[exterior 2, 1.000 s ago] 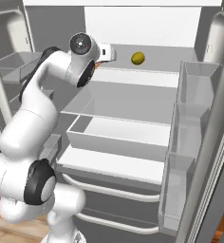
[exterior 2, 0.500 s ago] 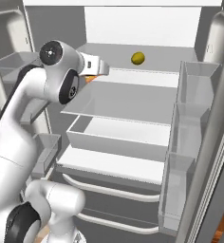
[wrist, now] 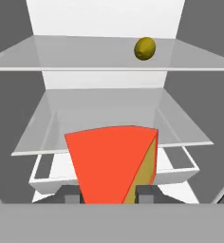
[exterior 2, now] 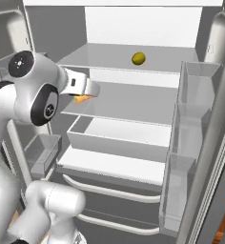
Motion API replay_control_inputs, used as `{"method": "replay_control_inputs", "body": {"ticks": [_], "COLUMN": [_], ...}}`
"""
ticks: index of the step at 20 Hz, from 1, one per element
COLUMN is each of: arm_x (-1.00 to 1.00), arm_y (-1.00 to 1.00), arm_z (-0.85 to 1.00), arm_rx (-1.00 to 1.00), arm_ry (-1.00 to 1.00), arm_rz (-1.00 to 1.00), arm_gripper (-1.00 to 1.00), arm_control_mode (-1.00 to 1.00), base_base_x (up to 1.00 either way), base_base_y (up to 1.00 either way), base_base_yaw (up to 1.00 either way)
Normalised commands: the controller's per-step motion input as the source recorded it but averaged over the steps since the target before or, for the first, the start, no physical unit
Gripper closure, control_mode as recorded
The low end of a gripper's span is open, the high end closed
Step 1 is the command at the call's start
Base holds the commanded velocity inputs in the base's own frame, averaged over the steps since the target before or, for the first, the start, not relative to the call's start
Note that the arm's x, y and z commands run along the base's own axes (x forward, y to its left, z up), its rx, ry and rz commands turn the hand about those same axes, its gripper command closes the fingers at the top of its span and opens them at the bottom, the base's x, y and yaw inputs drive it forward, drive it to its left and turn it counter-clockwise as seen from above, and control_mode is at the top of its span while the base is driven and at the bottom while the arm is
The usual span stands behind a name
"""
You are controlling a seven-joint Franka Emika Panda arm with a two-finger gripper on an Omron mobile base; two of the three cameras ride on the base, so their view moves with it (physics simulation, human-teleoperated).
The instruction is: Take the cheese, fish, and lemon from the fridge and place them on the plate on the dining counter to create an appetizer plate.
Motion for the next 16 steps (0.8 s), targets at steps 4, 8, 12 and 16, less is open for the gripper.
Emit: {"method": "replay_control_inputs", "body": {"ticks": [4, 8, 12, 16], "arm_x": [-0.98, -0.27, 0.0, 0.0], "arm_y": [0.0, -0.01, 0.0, 0.0], "arm_z": [-0.22, -0.4, -0.19, 0.0], "arm_rx": [0.05, 0.05, 0.0, 0.0], "arm_ry": [0.09, 0.03, 0.05, 0.0], "arm_rz": [0.0, 0.0, 0.0, 0.0], "arm_gripper": [1.0, 1.0, 1.0, 1.0], "arm_control_mode": [-1.0, -1.0, 1.0, 1.0], "base_base_x": [0.0, 0.0, -0.08, -0.94], "base_base_y": [0.0, 0.0, 0.0, 0.11], "base_base_yaw": [0.0, 0.0, 0.0, -0.01]}}
